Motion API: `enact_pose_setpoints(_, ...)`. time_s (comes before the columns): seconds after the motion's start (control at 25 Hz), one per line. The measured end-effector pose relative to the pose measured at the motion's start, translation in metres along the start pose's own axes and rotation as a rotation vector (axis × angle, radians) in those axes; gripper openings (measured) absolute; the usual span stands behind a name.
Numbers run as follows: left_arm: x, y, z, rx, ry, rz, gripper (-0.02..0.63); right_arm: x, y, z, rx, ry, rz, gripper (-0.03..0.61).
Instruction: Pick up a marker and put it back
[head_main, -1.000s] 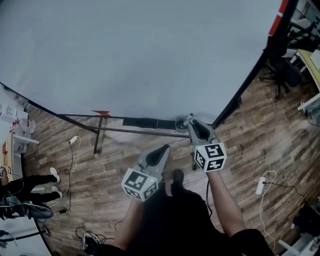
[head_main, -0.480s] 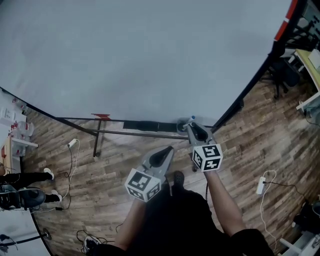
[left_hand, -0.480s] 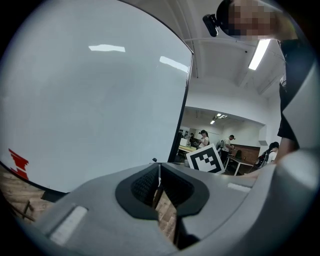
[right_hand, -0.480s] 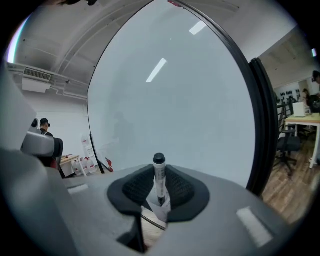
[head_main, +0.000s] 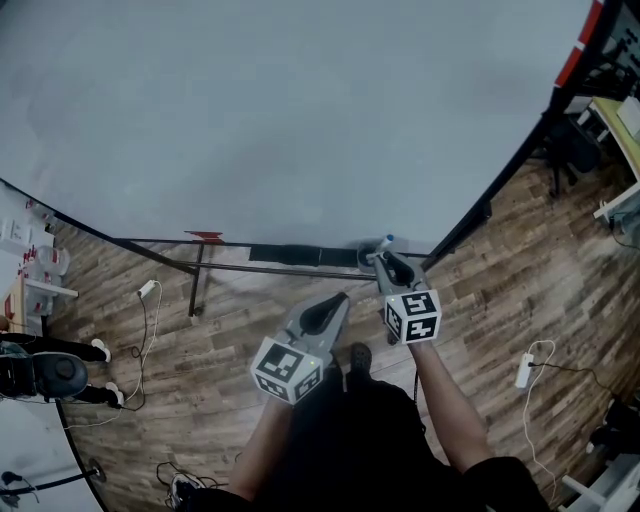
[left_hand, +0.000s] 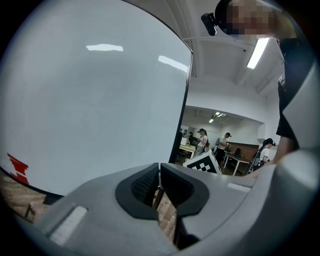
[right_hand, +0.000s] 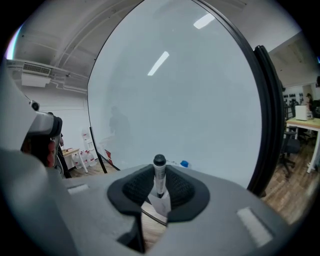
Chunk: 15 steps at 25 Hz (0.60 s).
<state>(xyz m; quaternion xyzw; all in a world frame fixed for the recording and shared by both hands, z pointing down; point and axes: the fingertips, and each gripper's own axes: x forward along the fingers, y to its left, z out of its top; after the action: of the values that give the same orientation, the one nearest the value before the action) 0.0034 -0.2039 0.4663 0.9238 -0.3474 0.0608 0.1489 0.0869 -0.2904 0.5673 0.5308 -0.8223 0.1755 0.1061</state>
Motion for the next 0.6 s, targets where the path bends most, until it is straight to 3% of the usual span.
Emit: enact_pose_setpoints(0.6, -0.005, 0.006, 0.001, -0.002, -0.009, 0.018, 0.012, 0.009, 0.007, -0.019, -0.017, 0.061, 0.018, 0.077)
